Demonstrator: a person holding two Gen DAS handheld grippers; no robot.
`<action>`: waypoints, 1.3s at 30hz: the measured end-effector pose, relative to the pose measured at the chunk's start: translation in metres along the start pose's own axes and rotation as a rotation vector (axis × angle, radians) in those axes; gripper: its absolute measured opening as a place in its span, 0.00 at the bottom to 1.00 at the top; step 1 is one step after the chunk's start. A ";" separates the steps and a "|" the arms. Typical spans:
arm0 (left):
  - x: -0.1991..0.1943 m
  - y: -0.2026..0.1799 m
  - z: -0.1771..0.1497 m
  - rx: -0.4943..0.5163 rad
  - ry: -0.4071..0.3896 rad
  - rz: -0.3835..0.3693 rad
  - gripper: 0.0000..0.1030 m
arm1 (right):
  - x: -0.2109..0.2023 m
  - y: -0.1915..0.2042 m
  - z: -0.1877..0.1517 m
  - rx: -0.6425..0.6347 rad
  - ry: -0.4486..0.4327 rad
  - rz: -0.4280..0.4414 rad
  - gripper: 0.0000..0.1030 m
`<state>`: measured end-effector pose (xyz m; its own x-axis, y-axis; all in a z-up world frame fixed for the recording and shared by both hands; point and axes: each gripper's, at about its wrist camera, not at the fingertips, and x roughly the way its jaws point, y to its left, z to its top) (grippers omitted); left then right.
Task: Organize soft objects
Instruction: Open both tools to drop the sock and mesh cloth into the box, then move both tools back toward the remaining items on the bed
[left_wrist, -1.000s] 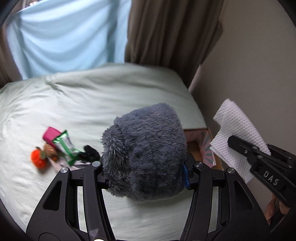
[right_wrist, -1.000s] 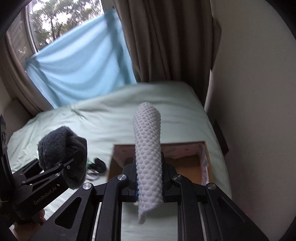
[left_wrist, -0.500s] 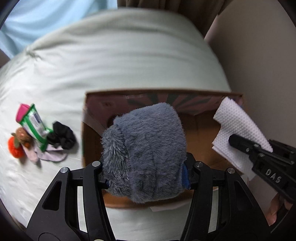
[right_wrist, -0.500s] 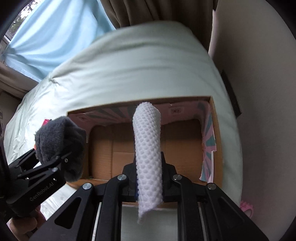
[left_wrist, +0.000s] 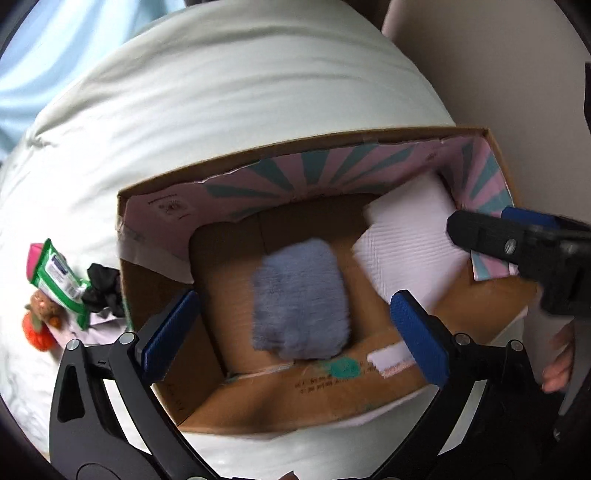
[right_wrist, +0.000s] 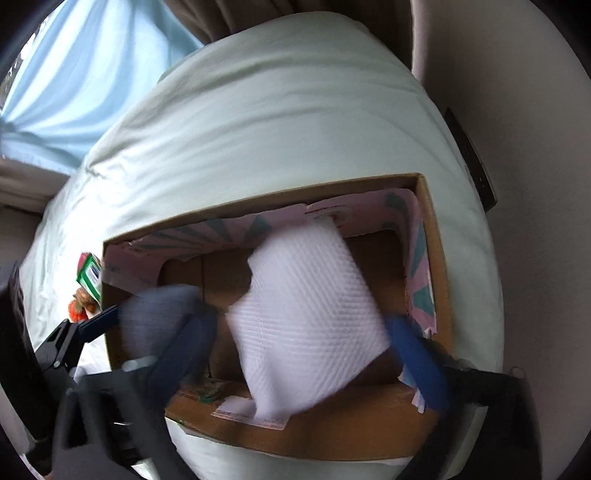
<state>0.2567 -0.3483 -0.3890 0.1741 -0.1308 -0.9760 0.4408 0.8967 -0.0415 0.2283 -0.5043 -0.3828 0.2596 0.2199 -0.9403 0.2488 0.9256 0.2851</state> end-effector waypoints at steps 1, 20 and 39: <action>0.000 0.000 -0.002 0.007 0.007 0.007 1.00 | -0.001 -0.002 -0.002 0.008 0.001 -0.001 1.00; -0.109 0.026 -0.027 -0.051 -0.140 -0.024 1.00 | -0.095 0.039 -0.030 -0.063 -0.137 -0.038 1.00; -0.302 0.115 -0.114 -0.207 -0.486 0.021 1.00 | -0.252 0.180 -0.102 -0.279 -0.477 -0.053 1.00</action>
<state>0.1543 -0.1571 -0.1231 0.5908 -0.2484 -0.7676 0.2582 0.9596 -0.1119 0.1129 -0.3621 -0.1138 0.6636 0.0669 -0.7451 0.0333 0.9924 0.1188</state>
